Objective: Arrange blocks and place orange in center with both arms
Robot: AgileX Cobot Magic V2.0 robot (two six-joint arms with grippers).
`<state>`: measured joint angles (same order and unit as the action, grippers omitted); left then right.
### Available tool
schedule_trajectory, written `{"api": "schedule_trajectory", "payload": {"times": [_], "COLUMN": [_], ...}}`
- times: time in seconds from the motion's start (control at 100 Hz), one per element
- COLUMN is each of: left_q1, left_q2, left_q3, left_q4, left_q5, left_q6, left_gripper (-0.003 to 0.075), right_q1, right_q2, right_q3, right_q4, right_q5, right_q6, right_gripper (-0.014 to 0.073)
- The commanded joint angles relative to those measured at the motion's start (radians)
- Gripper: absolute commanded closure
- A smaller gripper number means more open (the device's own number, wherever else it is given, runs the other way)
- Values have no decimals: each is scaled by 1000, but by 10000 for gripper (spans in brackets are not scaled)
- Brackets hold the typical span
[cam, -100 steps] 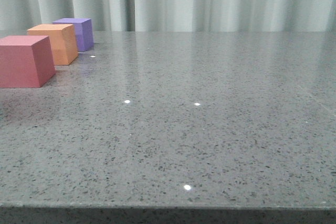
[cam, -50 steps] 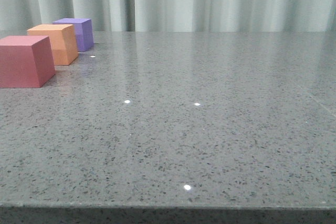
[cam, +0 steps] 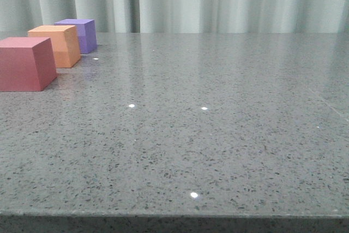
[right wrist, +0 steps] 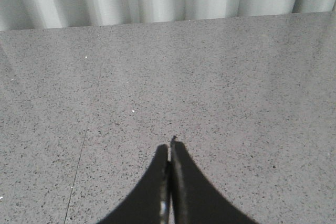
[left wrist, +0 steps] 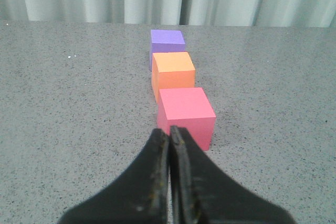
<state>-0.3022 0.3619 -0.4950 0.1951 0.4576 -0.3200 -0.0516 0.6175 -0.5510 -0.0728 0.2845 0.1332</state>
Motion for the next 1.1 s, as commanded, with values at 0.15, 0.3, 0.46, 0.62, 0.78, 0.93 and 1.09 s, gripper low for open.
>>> {"api": "schedule_trajectory", "payload": {"times": [0.15,0.3,0.46,0.62,0.78,0.93,1.09], "left_q1": [2,2,6,74,150,198,228], "left_q2": [6,4,-52,-130,-192,-257,-326], "left_q3": [-26,-15,31,115,231,331,431], "left_q4": [4,50,46,-145,-162,-153,-134], "left_q5": [-80,-144,-225,-274,-350,-385,-427], "left_q6": [-9,-9,-9,143,172,172,172], "left_gripper": [741,741,741,741,741,741,741], "right_q1": [-4,-4,-4,-4,-4,-4,-4], "right_q2": [-1,-1,-1,-1,-1,-1,-1], "right_q3": [-26,-26,-26,-26,-26,-26,-26], "right_q4": [-15,-15,-15,-15,-15,-15,-15], "right_q5": [-73,-72,-72,-72,-72,-72,-72], "right_q6": [-10,-10,-10,-10,-10,-10,-10], "right_gripper": [662,662,662,662,662,662,662]}}
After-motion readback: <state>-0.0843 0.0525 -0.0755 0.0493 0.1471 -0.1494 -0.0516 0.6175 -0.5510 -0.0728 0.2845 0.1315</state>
